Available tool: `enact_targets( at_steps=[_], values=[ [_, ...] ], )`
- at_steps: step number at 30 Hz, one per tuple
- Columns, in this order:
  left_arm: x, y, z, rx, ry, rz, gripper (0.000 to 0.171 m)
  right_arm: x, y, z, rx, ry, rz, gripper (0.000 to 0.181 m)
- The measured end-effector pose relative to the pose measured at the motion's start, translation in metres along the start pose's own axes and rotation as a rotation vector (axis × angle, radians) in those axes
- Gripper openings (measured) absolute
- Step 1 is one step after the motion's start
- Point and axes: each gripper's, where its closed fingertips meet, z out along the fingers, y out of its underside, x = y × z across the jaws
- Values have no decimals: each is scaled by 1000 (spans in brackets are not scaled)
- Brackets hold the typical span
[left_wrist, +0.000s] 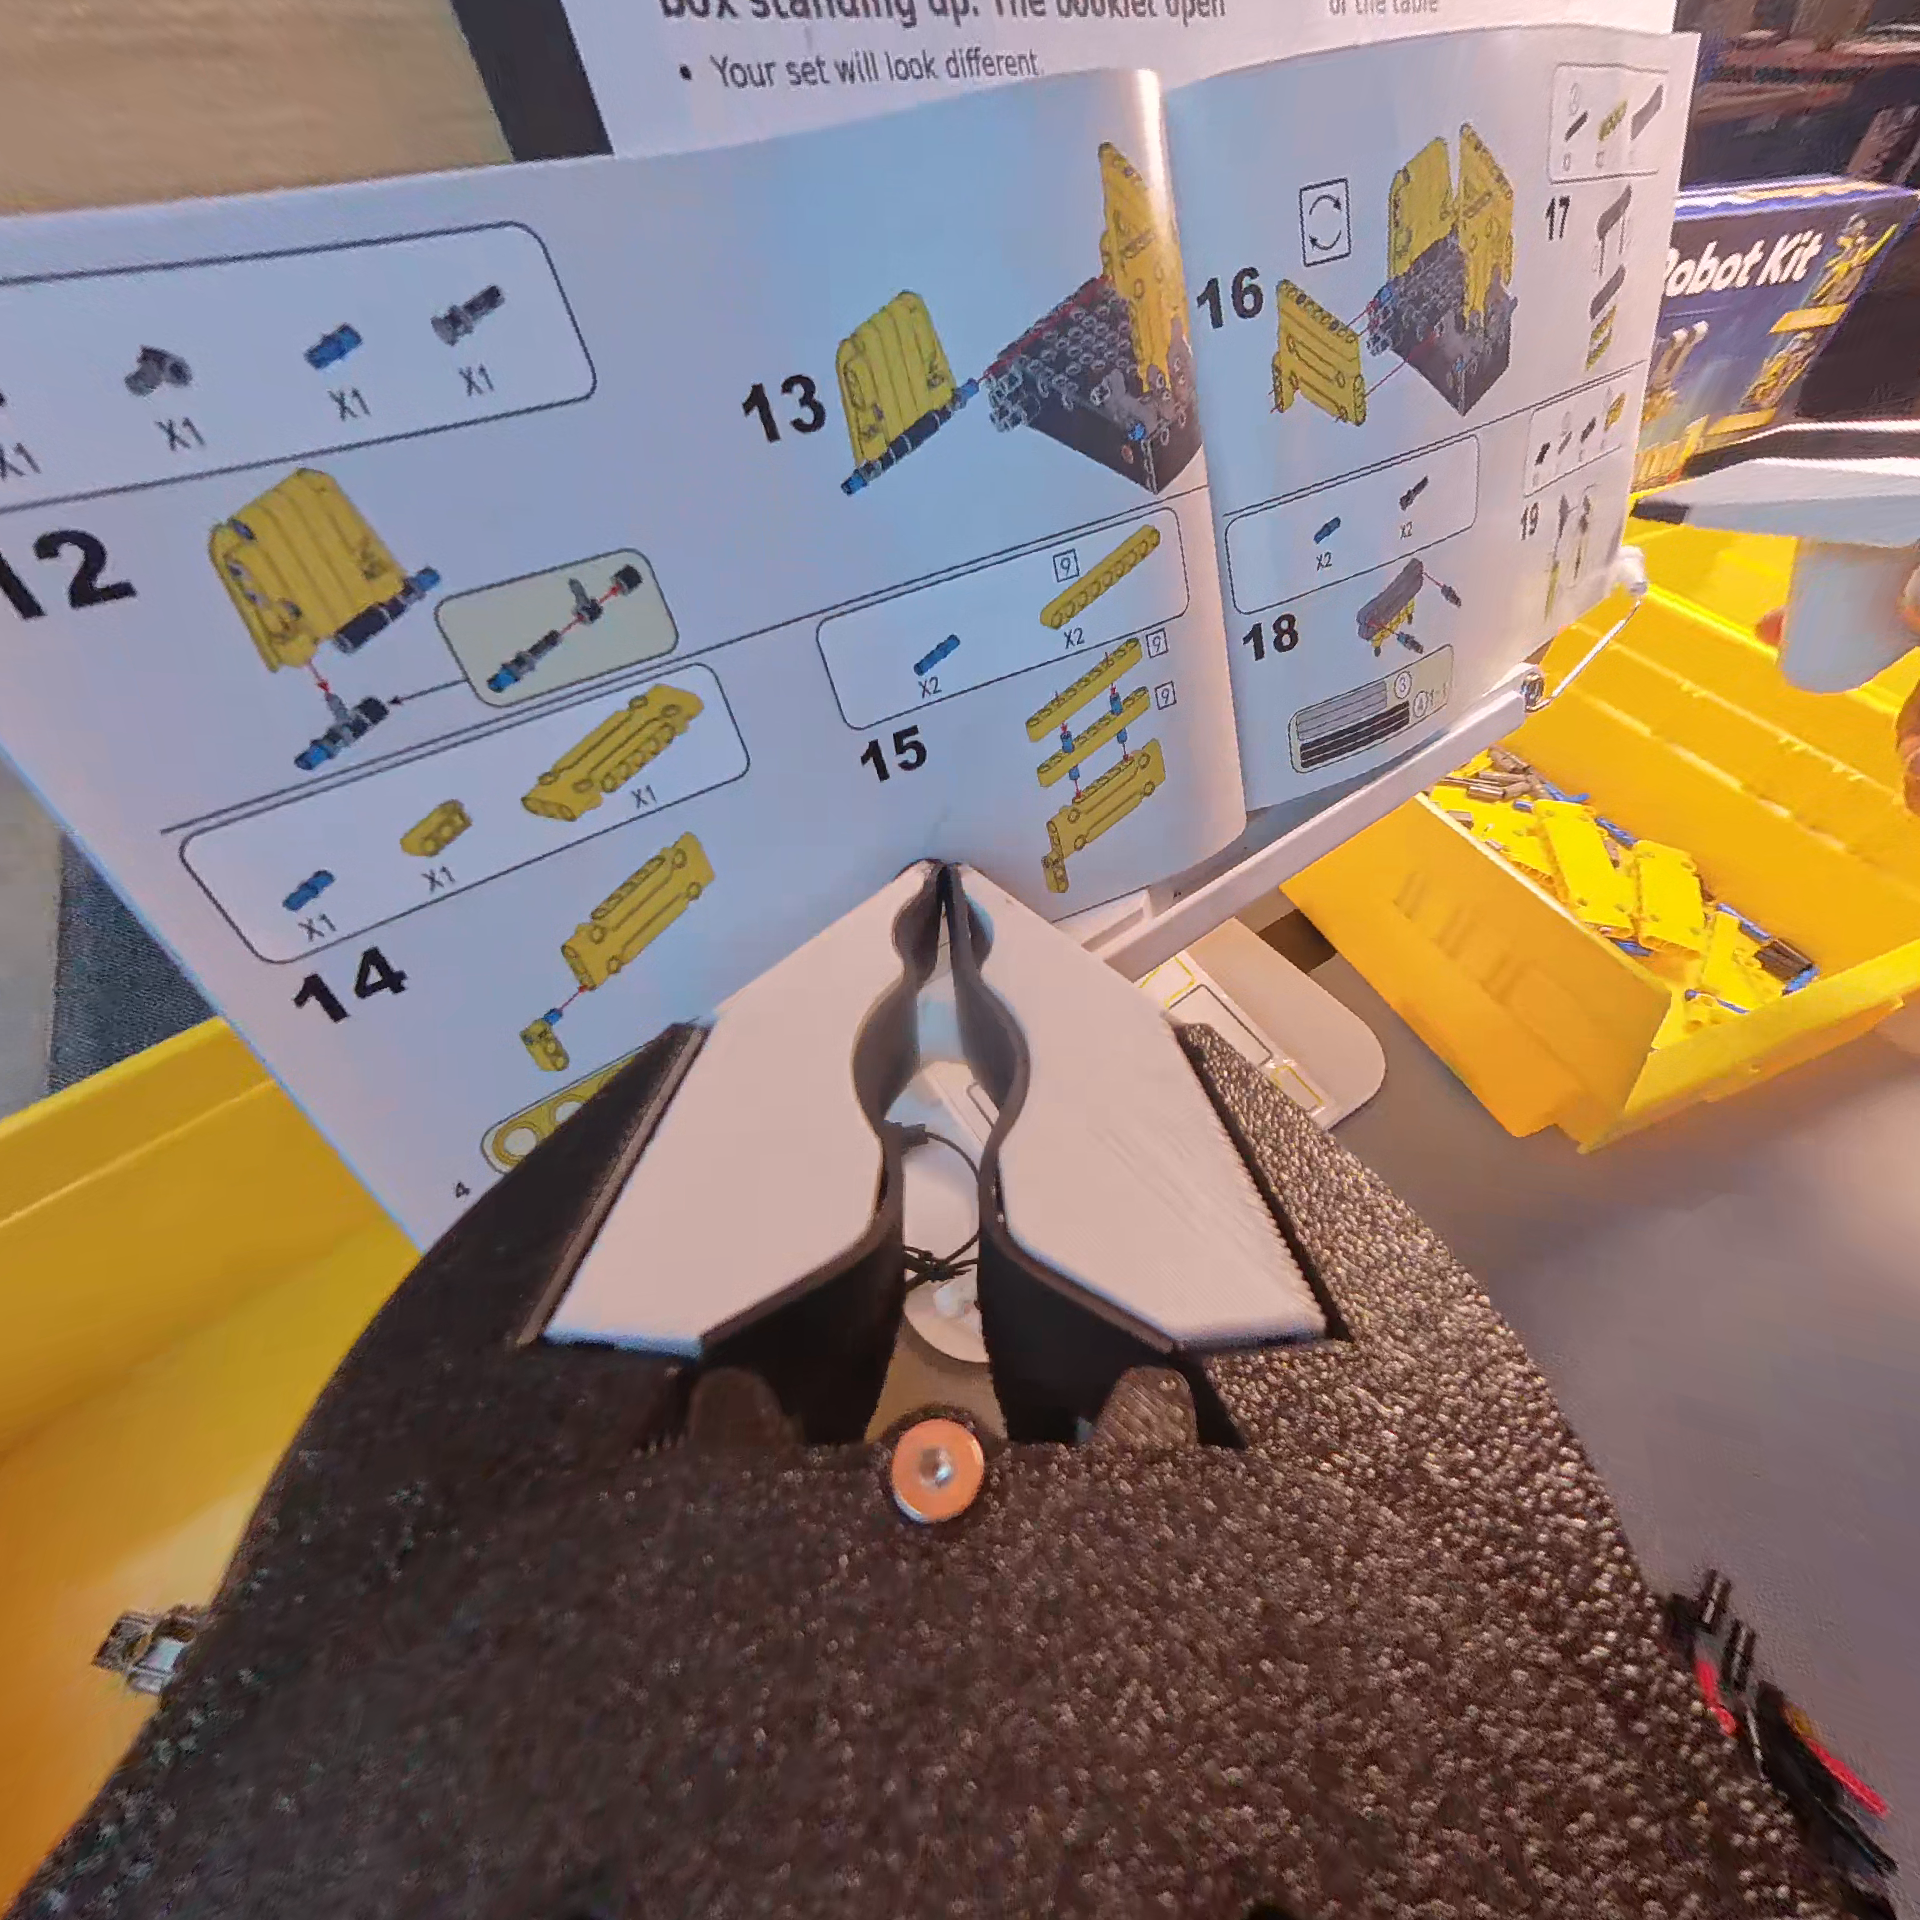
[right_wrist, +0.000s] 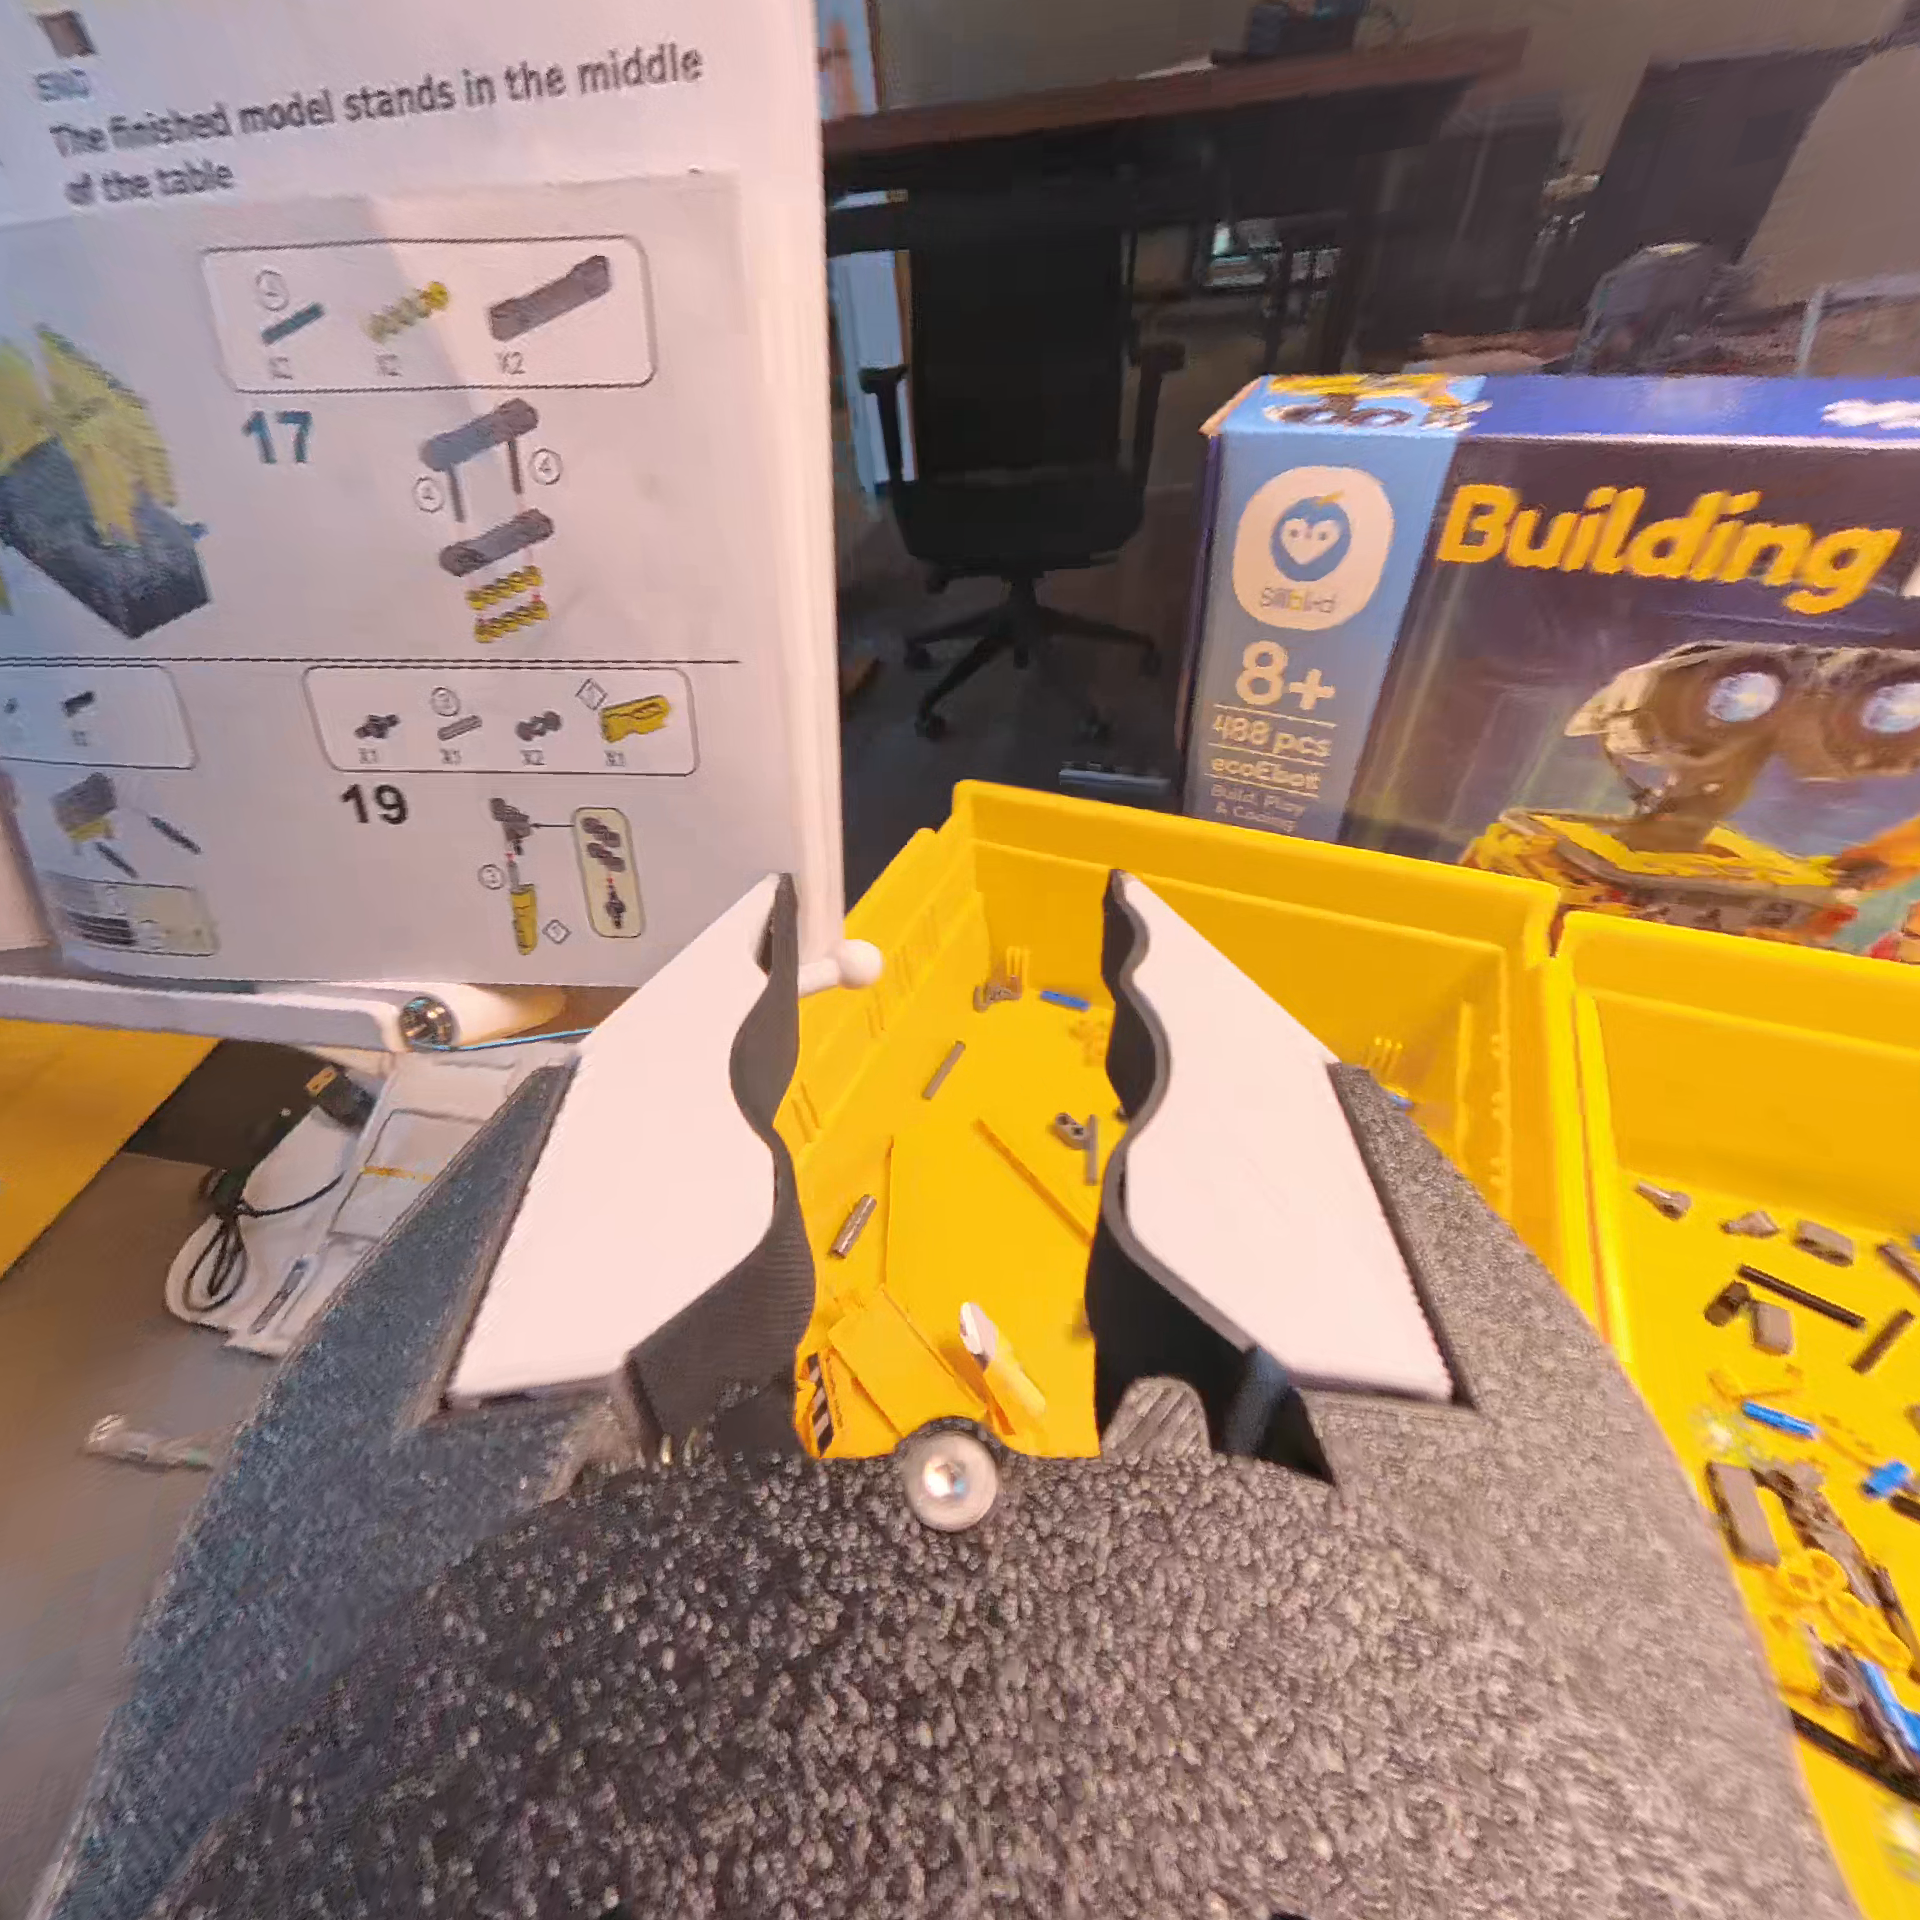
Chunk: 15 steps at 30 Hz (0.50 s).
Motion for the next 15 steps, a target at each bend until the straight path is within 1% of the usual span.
enact_targets(
  at_steps=[1, 2, 3, 4, 5, 6, 7, 8, 9, 10, 11, 12, 14, 15],
  values=[
    [0, 1, -1, -1, 11, -10, 0, 5, -10, -7, 65, 49, -26, 55],
    [0, 2, -1, -2, 18, -15, 0, 1, -27, -19, 171, 65, -69, 54],
    [0, 2, -1, -1, 21, -17, 0, -11, -46, -32, 286, 60, -125, 52],
    [0, 2, -1, 2, 20, -16, 0, -28, -61, -45, 380, 41, -191, 46],
    [0, 2, -1, 5, 17, -13, 0, -52, -70, -53, 436, -9, -266, 35],
    [0, 2, -1, 7, 12, -10, 0, -81, -72, -56, 452, -98, -345, 23],
    [0, 2, -1, 10, 7, -9, 0, -114, -68, -56, 441, -216, -420, 17],
    [0, 2, -1, 12, 2, -10, 0, -142, -62, -54, 423, -310, -477, 17],
    [0, 2, -1, 15, -4, -9, 0, -159, -57, -47, 398, -338, -514, 16],
    [0, 3, -2, 14, -13, -1, 0, -168, -51, -36, 352, -332, -538, 16],
    [-1, 4, -2, 9, -25, 20, 0, -170, -43, -21, 281, -309, -543, 17],
    [-2, 6, -2, 4, -39, 46, 0, -164, -36, -5, 206, -255, -527, 19],
    [-4, 7, -3, -2, -58, 61, 0, -139, -21, 20, 82, -129, -496, 25],
    [-5, 8, -4, -9, -66, 59, 0, -133, -21, 22, 97, -108, -500, 21]
  ],
)
